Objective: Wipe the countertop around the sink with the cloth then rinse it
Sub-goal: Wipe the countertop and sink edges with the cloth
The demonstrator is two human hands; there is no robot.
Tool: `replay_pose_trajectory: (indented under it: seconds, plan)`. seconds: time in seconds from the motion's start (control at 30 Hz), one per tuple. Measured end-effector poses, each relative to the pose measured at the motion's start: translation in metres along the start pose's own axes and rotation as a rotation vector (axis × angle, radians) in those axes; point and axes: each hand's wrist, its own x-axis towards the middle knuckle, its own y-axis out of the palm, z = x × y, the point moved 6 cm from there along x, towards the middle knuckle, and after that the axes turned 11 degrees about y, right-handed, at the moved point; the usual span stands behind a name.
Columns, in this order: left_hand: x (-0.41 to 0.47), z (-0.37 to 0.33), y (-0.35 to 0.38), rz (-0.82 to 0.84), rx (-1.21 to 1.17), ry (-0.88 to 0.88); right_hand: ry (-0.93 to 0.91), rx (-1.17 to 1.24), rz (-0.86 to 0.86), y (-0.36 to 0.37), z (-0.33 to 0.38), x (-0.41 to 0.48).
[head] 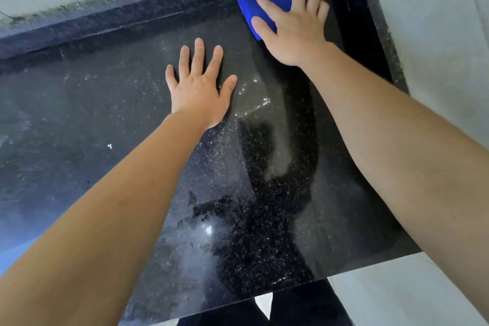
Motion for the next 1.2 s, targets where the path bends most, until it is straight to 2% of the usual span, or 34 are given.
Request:
replay_pose_trajectory:
  seconds: [0.23,0.4,0.47,0.6,0.67,0.83,1.07,1.2]
  plan:
    - [0.000,0.000,-0.010,0.005,-0.027,0.026,-0.066,-0.048,-0.034,0.019,-0.011,-0.112]
    - [-0.028,0.025,-0.032,-0.161,-0.147,-0.006,-0.139,-0.102,0.021,0.036,-0.009,-0.183]
    - [-0.050,0.044,-0.032,-0.170,-0.105,-0.045,-0.158,-0.068,0.059,0.035,-0.005,-0.179]
    - [-0.078,0.085,-0.012,-0.014,-0.082,-0.166,-0.126,-0.024,0.118,0.030,0.020,-0.129]
    - [-0.080,0.094,-0.004,0.035,-0.057,-0.162,-0.096,0.000,0.115,0.026,0.042,-0.093]
    - [-0.079,0.098,0.000,0.017,-0.038,-0.156,-0.041,0.016,0.104,0.023,0.095,-0.037]
    - [-0.079,0.099,-0.001,0.018,-0.057,-0.156,-0.007,0.000,0.144,0.024,0.097,-0.034]
    - [-0.079,0.099,-0.002,0.010,-0.055,-0.153,-0.061,-0.010,0.110,0.024,0.092,-0.057]
